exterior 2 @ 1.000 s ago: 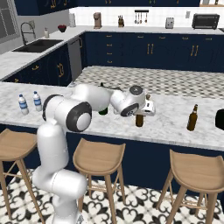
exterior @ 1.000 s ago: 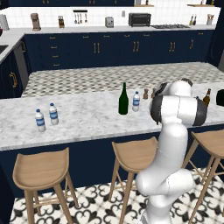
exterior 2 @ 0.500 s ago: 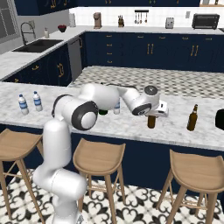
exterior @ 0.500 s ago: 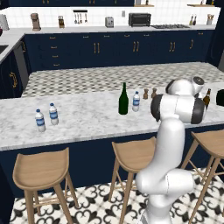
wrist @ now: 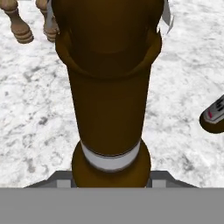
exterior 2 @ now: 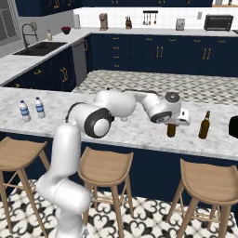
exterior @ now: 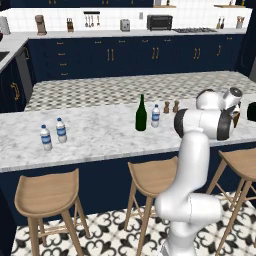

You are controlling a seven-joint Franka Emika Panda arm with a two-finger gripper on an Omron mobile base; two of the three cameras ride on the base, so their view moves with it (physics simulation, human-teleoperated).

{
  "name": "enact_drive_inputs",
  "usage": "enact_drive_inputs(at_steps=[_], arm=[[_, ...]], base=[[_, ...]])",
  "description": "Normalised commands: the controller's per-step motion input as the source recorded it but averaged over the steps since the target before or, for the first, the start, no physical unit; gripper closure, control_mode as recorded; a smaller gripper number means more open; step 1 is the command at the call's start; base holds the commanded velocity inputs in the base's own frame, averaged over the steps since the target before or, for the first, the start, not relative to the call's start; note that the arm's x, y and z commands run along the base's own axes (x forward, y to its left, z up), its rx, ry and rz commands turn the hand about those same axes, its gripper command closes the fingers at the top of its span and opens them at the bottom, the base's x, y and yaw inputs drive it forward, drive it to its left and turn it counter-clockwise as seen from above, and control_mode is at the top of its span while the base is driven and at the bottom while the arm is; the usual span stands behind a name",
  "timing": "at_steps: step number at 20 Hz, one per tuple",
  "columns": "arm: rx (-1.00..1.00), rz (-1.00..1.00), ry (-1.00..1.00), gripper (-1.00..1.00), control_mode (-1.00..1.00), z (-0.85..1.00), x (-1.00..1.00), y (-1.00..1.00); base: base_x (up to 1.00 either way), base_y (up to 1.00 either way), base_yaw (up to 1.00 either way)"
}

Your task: Move the plastic bottles in the middle to the plastics group, and the glass bottles in the middle to the glass group.

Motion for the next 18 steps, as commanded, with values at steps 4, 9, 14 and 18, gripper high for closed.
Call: enact_drive_inputs(at_steps=[4, 9, 14, 18], arm=[[-0.02, -0.01, 0.00, 1.00, -1.00, 0.00, 0.37, -0.46], [-0.04, 0.00, 0.00, 1.00, -1.00, 0.00, 0.39, -0.32], [-0.03, -0.02, 0.04, 1.00, -1.00, -0.06, 0.16, -0.34], [0.00, 0.00, 0.04, 1.00, -1.00, -0.35, 0.00, -0.04]], base=[[0.00, 0.00, 0.00], [0.00, 0.00, 0.00], [0.00, 0.00, 0.00], [0.00, 0.00, 0.00]])
